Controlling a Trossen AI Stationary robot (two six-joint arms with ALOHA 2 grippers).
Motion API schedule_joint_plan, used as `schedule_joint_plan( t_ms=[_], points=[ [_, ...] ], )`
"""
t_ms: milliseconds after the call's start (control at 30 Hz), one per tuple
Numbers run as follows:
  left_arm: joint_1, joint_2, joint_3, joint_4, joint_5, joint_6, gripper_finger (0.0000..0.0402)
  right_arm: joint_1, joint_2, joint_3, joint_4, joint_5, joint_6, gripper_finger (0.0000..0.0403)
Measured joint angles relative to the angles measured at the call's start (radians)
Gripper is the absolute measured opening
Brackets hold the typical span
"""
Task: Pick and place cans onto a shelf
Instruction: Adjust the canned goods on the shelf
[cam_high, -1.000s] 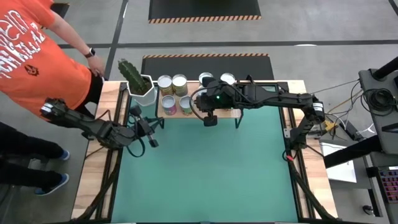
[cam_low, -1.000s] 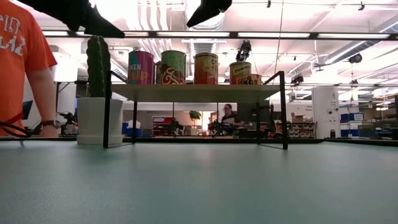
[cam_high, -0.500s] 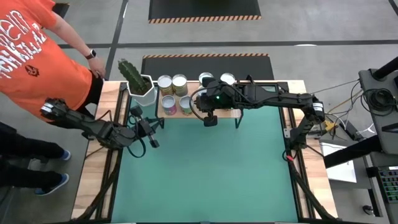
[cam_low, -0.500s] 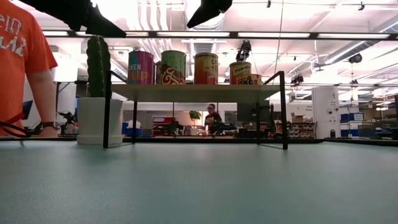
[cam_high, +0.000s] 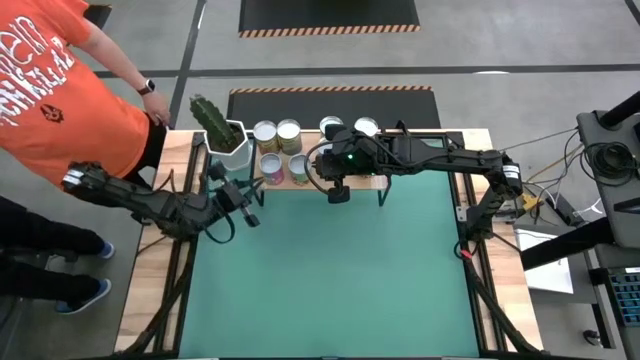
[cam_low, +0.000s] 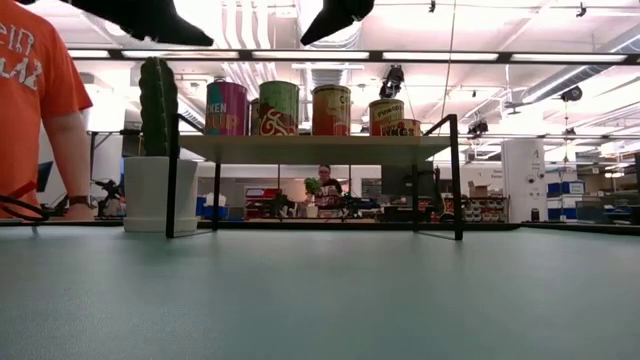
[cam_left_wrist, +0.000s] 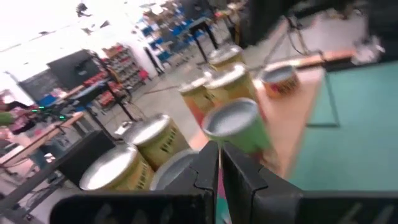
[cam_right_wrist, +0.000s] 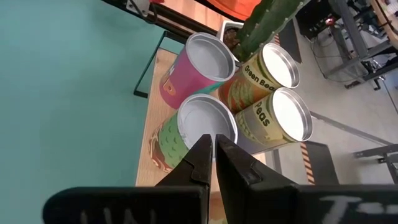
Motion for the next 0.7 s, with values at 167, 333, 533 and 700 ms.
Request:
schedule_joint_plan(
  t_ms=[167,333,533,700],
  points=[
    [0.098,0.001,0.000,0.120,0.014,0.064,0.0001,0.000,0.000,0.000,-0.003,0.000,-0.002,0.0009],
    [0.196,0.019,0.012,0.114,0.141,0.033,0.0000,0.000,0.000,0.000,-0.009,0.000,-0.003,0.0009],
    [0.264,0.027,0.082,-0.020,0.191,-0.065,0.0000,0.000,0.000,0.000,-0.032,0.001,-0.003,0.0009],
    [0.313,0.039,0.223,-0.342,0.353,-0.234,0.0000,0.000,0.000,0.000,-0.040,0.002,0.000,0.0009]
  ],
)
